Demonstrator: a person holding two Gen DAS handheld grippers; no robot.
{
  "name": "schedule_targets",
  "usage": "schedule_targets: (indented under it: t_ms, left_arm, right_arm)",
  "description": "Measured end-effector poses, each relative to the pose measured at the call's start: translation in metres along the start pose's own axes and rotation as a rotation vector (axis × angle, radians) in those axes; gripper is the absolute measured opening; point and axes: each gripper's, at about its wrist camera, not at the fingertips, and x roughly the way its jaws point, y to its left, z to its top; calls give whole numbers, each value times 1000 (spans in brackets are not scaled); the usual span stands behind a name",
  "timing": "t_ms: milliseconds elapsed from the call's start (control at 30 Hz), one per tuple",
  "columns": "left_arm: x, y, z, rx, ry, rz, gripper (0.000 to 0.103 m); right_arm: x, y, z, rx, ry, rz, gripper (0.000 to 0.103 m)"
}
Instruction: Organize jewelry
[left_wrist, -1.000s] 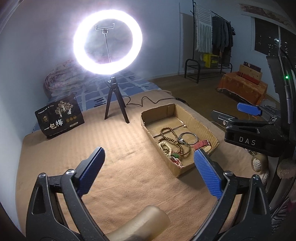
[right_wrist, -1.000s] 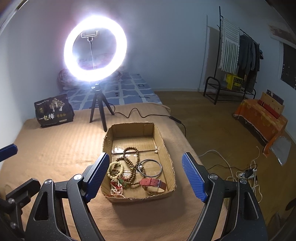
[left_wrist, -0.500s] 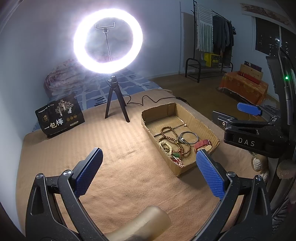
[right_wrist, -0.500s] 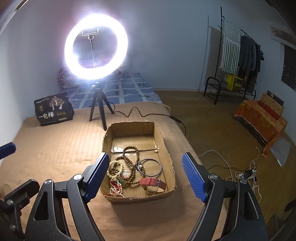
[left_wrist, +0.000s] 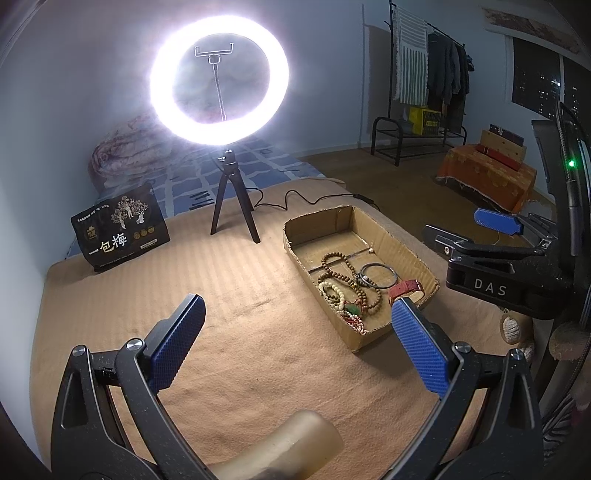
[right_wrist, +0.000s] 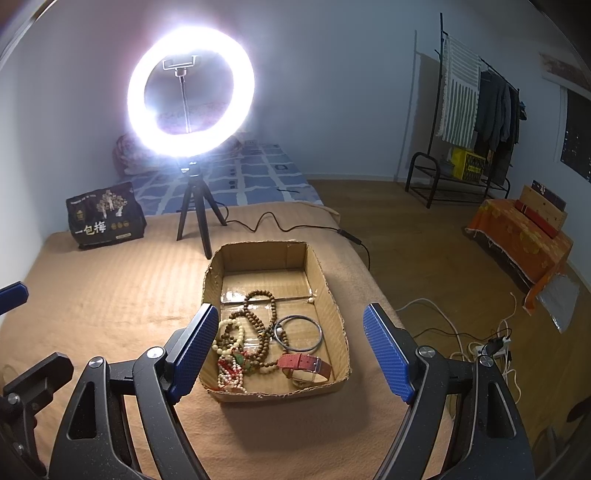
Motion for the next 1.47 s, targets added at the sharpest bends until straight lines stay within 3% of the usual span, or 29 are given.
schedule_targets:
  t_ms: [1467]
  left_arm:
    - [-7,-5,-2,9,-29,61,102]
  right_arm:
    - [4,4,-1,-54,25,13,81]
